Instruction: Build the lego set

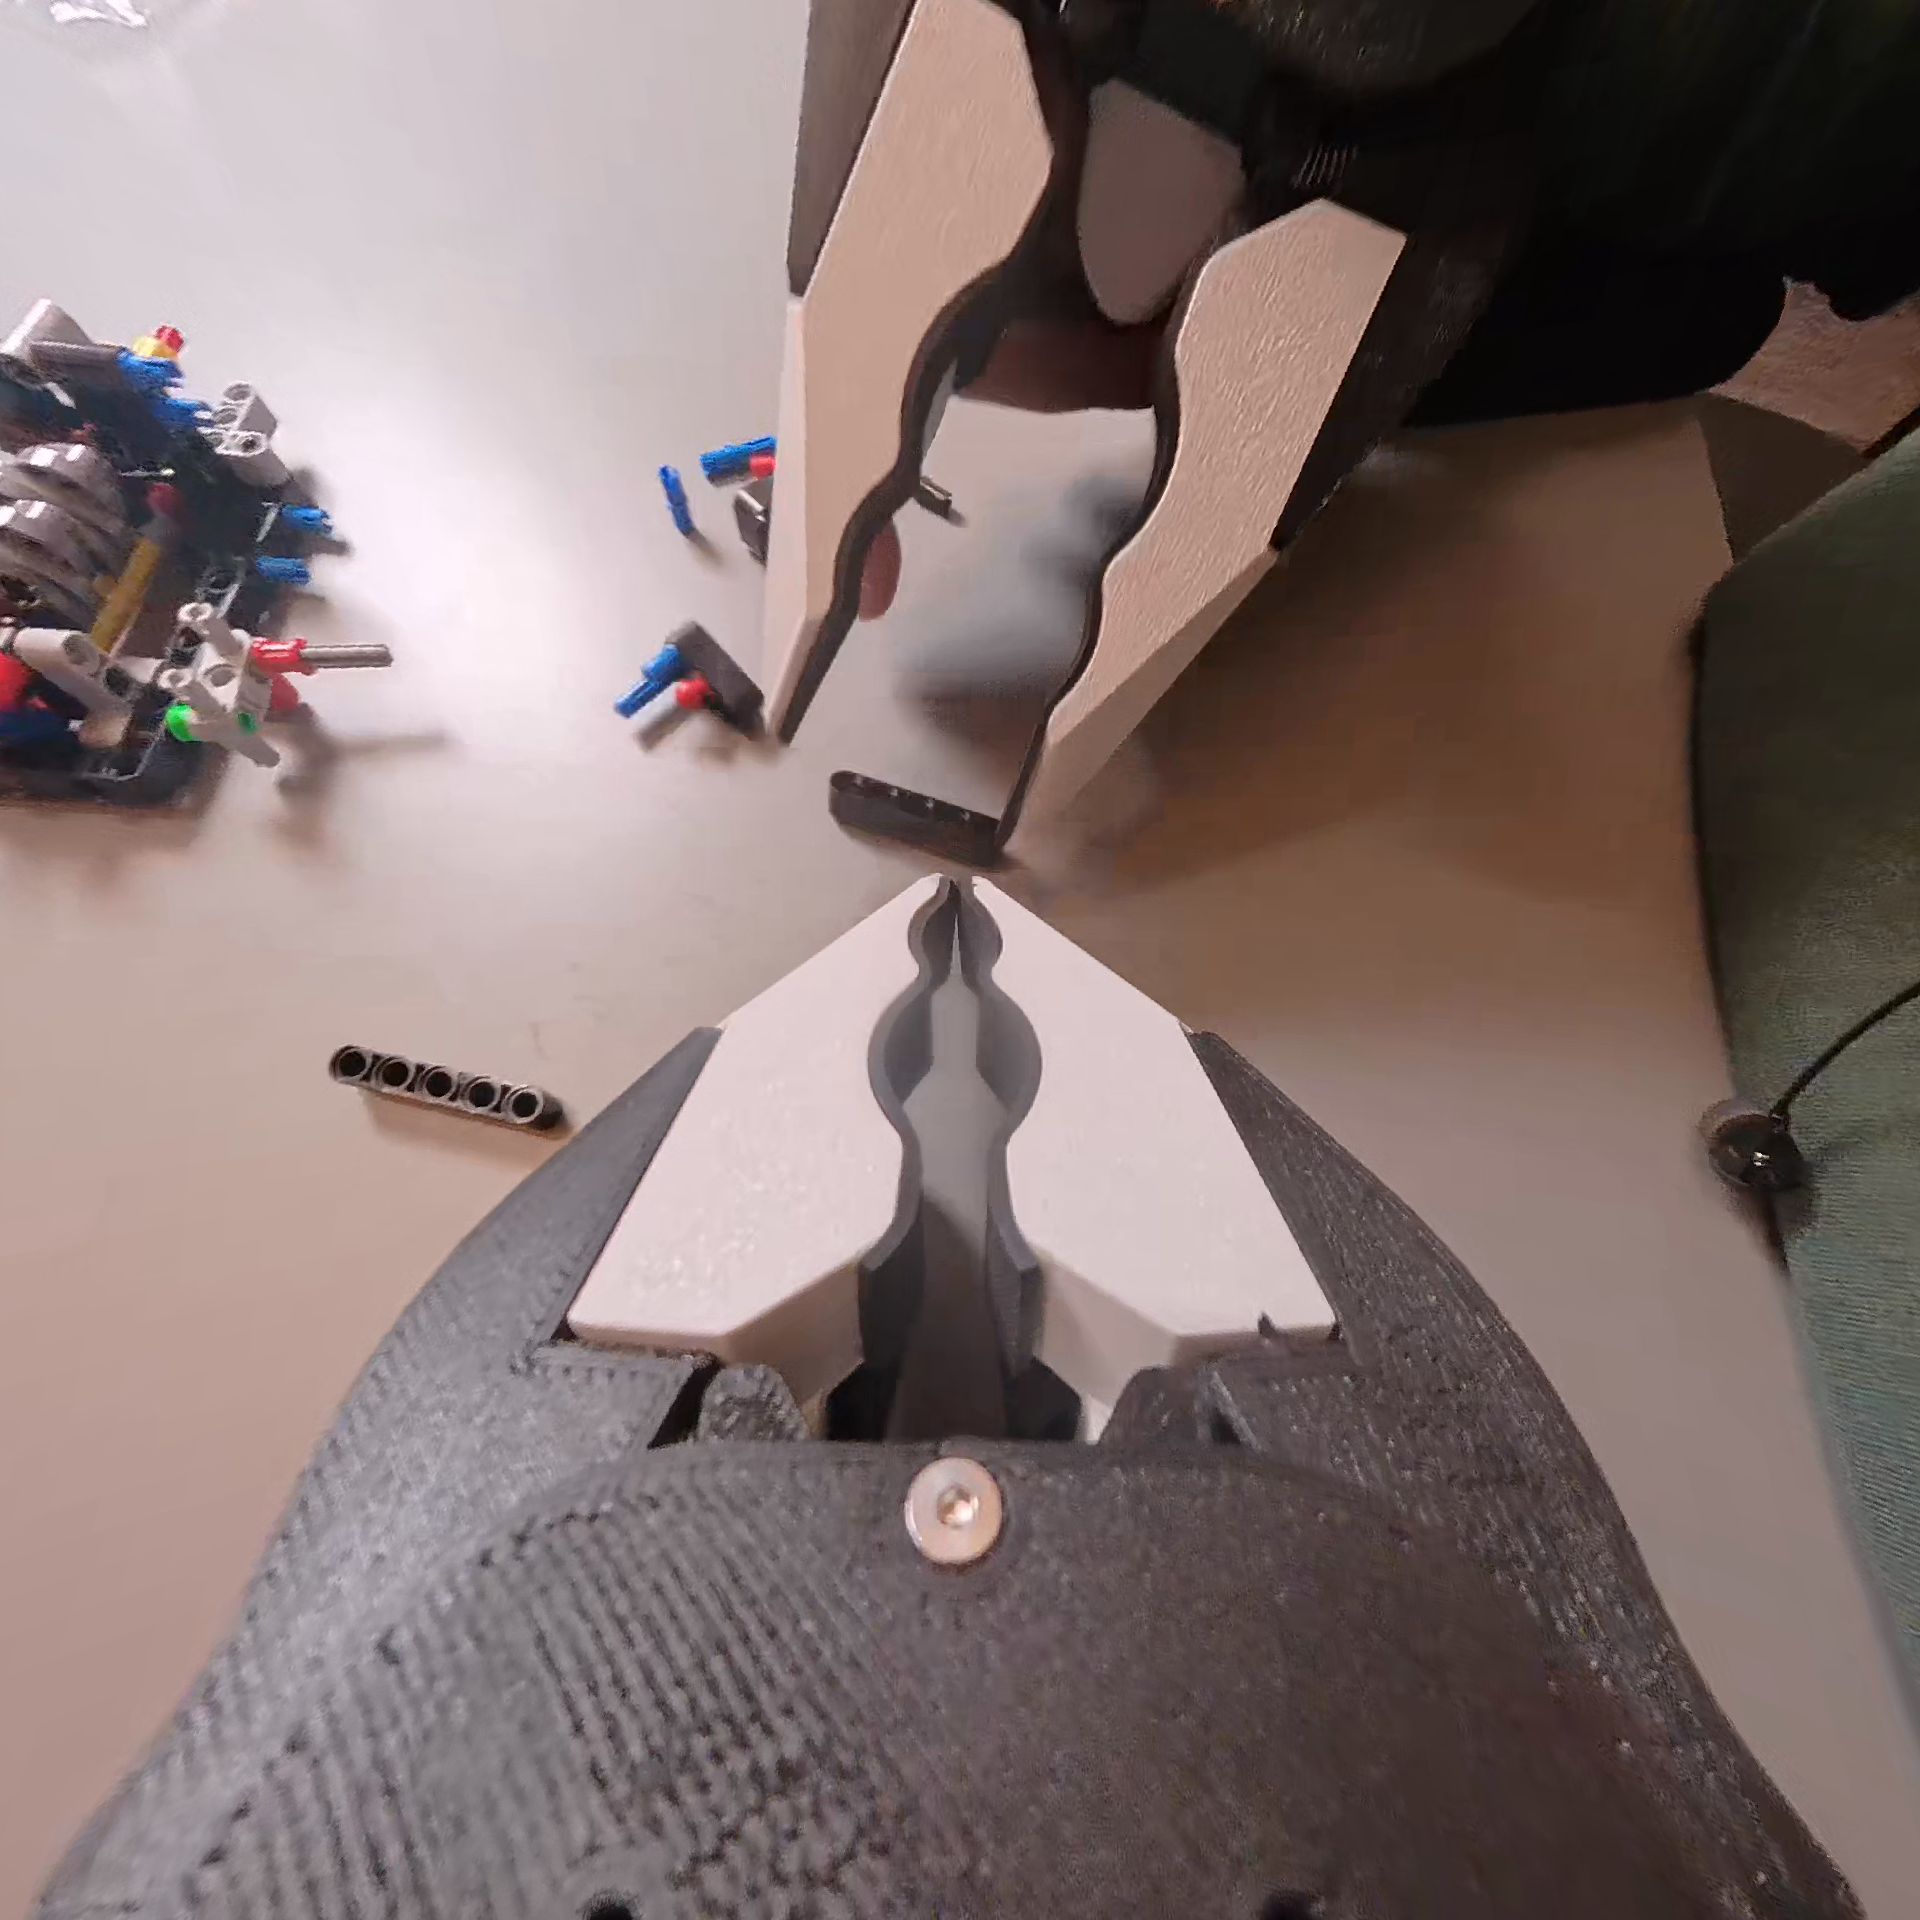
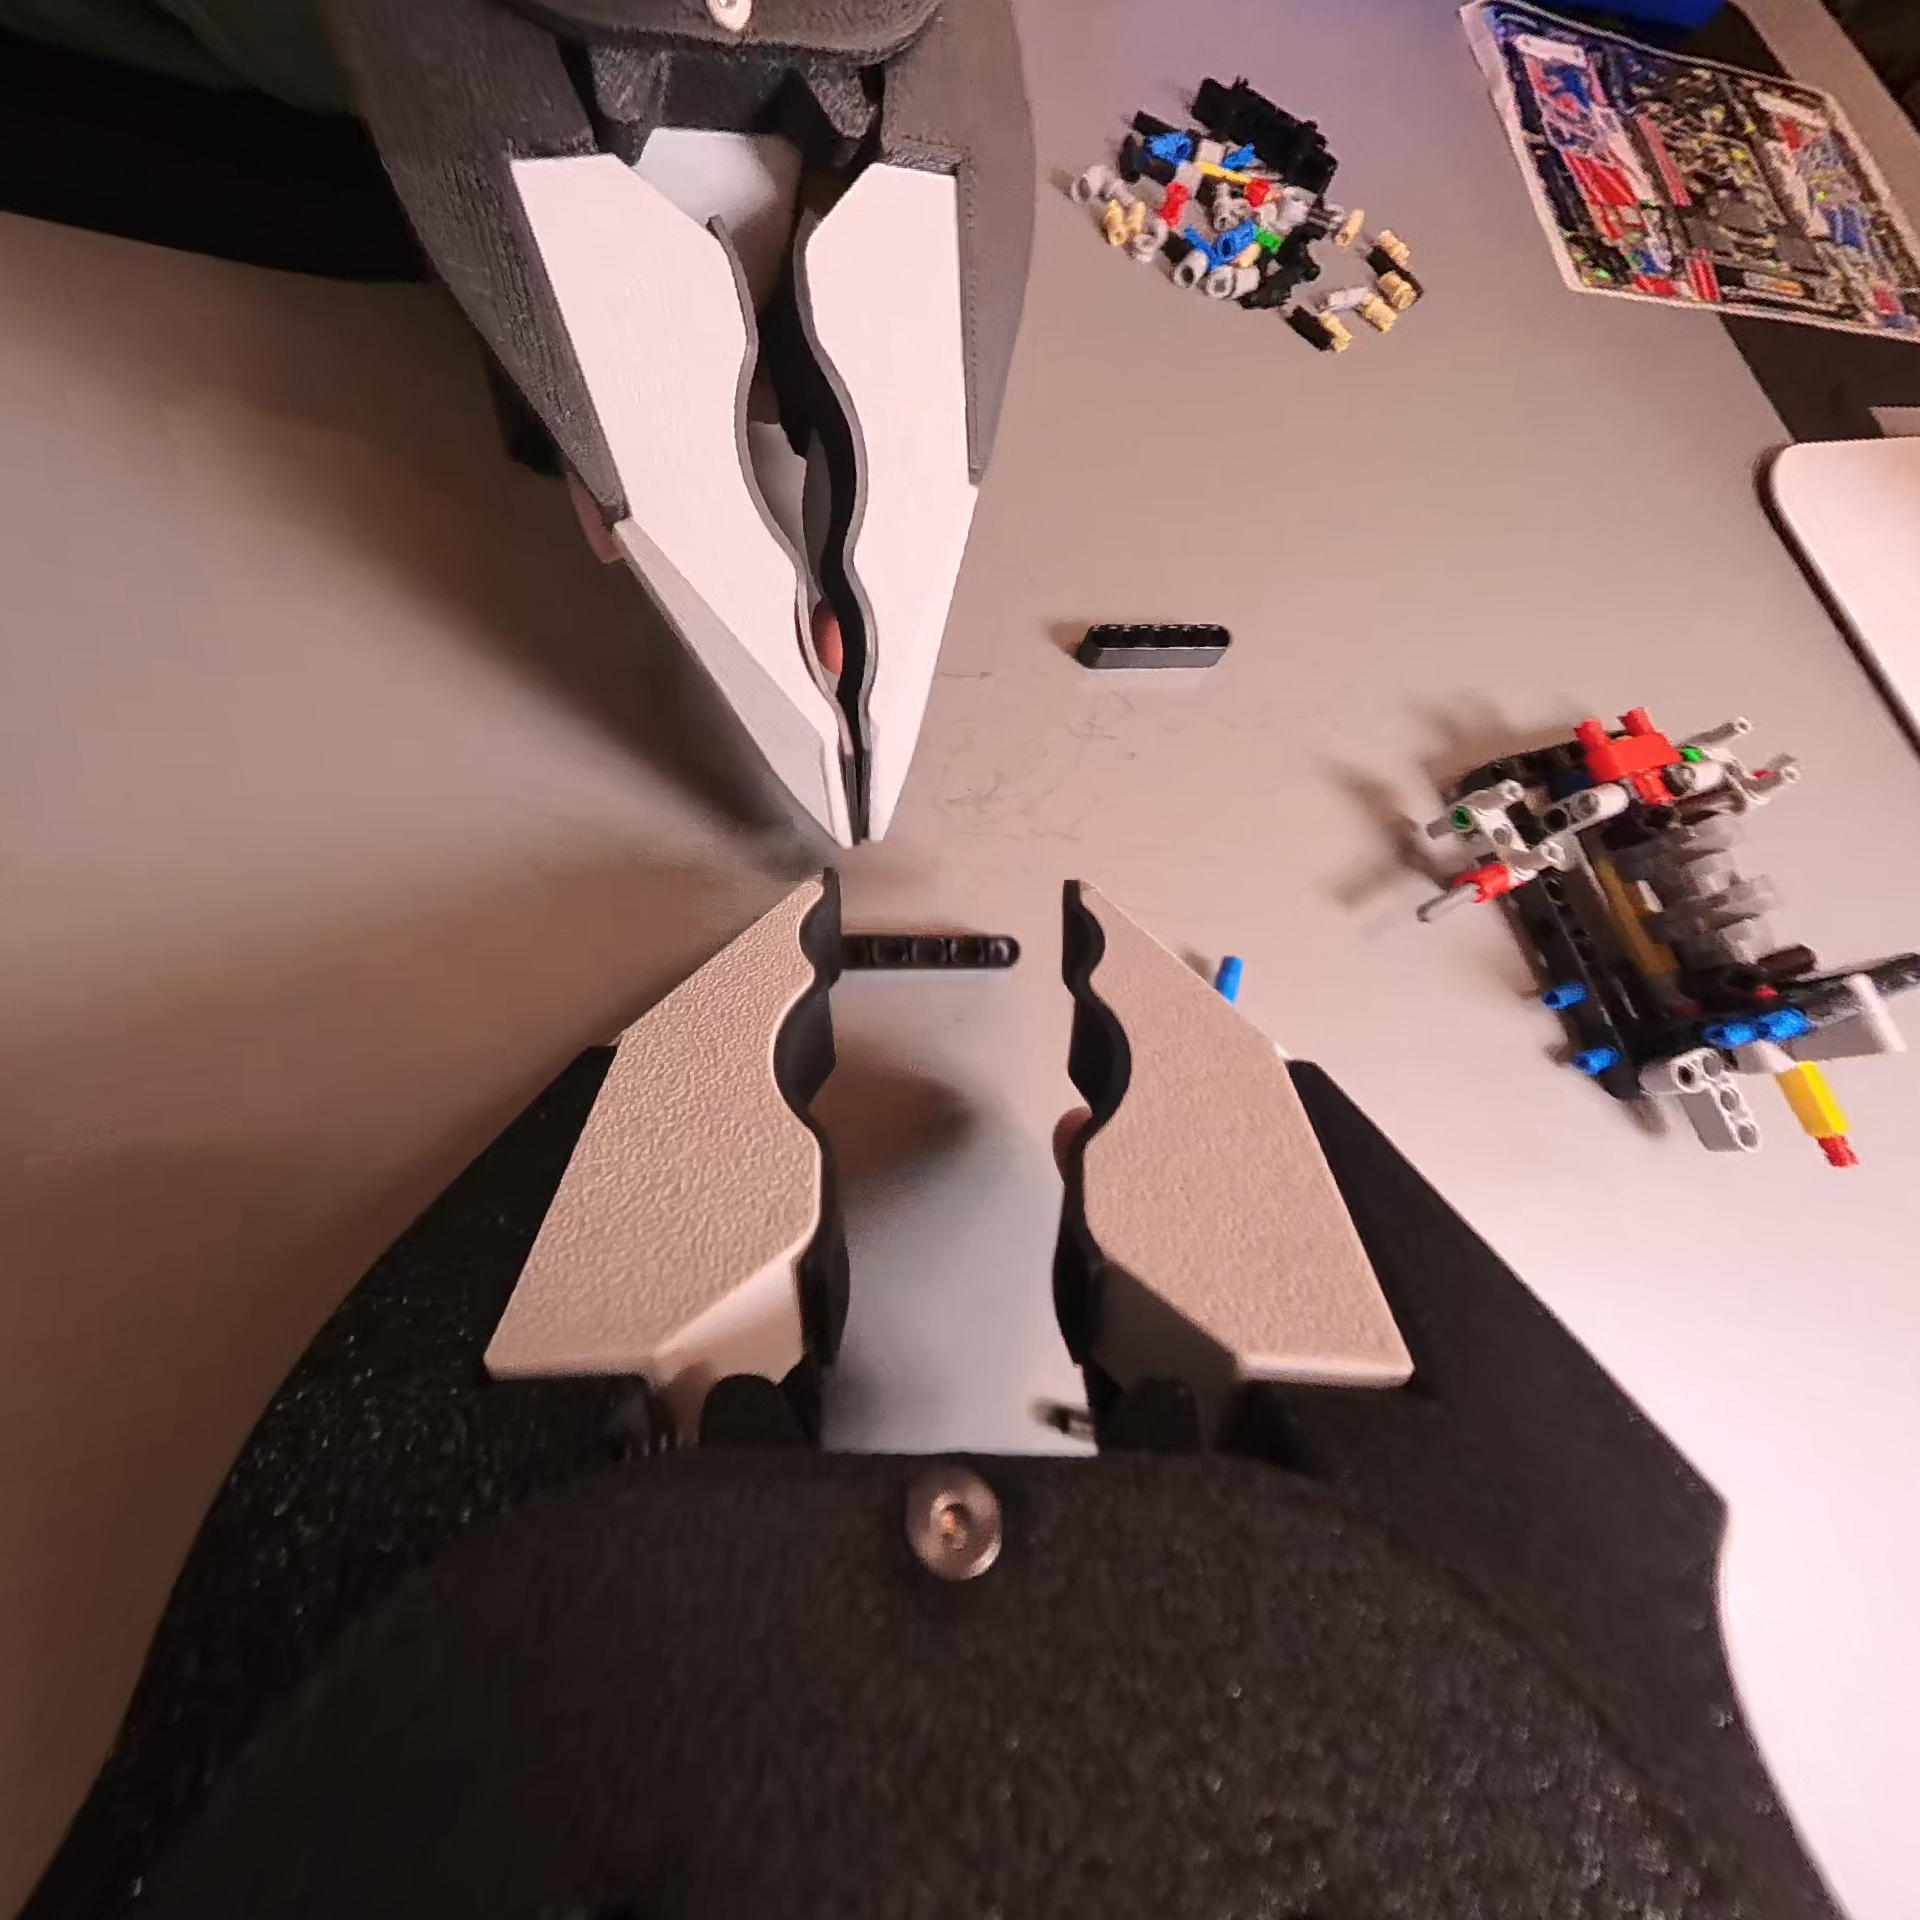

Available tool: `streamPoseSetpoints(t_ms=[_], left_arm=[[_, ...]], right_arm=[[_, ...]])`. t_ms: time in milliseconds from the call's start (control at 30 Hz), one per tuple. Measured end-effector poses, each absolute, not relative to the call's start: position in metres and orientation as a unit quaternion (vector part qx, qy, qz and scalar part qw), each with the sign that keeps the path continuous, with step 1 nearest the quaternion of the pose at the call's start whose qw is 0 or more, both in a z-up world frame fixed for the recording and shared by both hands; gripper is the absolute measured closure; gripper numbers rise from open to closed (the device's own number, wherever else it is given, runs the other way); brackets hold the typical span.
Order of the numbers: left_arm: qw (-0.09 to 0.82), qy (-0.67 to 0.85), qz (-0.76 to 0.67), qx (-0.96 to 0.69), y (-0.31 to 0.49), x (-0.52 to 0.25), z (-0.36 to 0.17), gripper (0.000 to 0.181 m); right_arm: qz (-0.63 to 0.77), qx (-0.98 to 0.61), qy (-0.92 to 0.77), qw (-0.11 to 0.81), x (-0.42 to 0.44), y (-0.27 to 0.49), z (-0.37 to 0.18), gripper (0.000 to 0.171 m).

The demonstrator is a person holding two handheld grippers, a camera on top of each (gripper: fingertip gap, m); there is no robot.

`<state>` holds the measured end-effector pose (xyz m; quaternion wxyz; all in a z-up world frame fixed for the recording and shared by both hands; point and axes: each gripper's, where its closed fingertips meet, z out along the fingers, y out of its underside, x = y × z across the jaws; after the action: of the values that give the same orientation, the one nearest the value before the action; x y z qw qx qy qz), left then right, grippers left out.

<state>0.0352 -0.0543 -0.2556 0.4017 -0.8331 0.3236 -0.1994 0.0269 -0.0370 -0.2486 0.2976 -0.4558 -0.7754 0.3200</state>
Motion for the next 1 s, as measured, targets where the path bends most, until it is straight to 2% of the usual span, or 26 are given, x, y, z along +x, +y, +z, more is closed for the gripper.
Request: streamPoseSetpoints(t_ms=[167, 300, 433, 467, 500, 633, 767, 800, 900, 1000], left_arm=[[0.419, 0.299, -0.179, -0.839, -0.044, 0.020, -0.254, 0.178], [0.431, 0.277, -0.168, -0.842, -0.036, 0.012, -0.251, 0.173], [0.438, 0.262, -0.168, -0.844, -0.032, 0.008, -0.251, 0.173], [0.439, 0.258, -0.169, -0.844, -0.031, 0.007, -0.251, 0.173], [0.441, 0.251, -0.172, -0.845, -0.030, 0.006, -0.250, 0.173], [0.452, 0.198, -0.217, -0.842, -0.026, 0.002, -0.242, 0.167], [0.448, 0.111, -0.420, -0.781, -0.031, 0.011, -0.209, 0.146], [0.438, 0.109, -0.468, -0.760, -0.037, 0.015, -0.202, 0.141], [0.439, 0.137, -0.570, -0.681, -0.056, 0.026, -0.171, 0.135], [0.468, 0.175, -0.570, -0.652, -0.066, 0.030, -0.154, 0.141]], right_arm=[[0.310, -0.495, -0.751, 0.309, 0.039, -0.002, -0.231, 0.137], [0.263, -0.542, -0.747, 0.280, 0.038, 0.024, -0.246, 0.137], [0.221, -0.524, -0.779, 0.265, 0.025, 0.021, -0.259, 0.136], [0.205, -0.513, -0.791, 0.264, 0.024, 0.022, -0.263, 0.142], [0.187, -0.501, -0.801, 0.270, 0.023, 0.024, -0.266, 0.155], [0.225, -0.388, -0.807, 0.384, 0.009, 0.006, -0.234, 0.157], [0.271, -0.222, -0.758, 0.550, 0.011, -0.031, -0.188, 0.158], [0.279, -0.198, -0.748, 0.569, 0.013, -0.037, -0.181, 0.160], [0.340, -0.179, -0.737, 0.556, 0.019, -0.057, -0.167, 0.164], [0.380, -0.192, -0.724, 0.542, 0.020, -0.063, -0.160, 0.164]])
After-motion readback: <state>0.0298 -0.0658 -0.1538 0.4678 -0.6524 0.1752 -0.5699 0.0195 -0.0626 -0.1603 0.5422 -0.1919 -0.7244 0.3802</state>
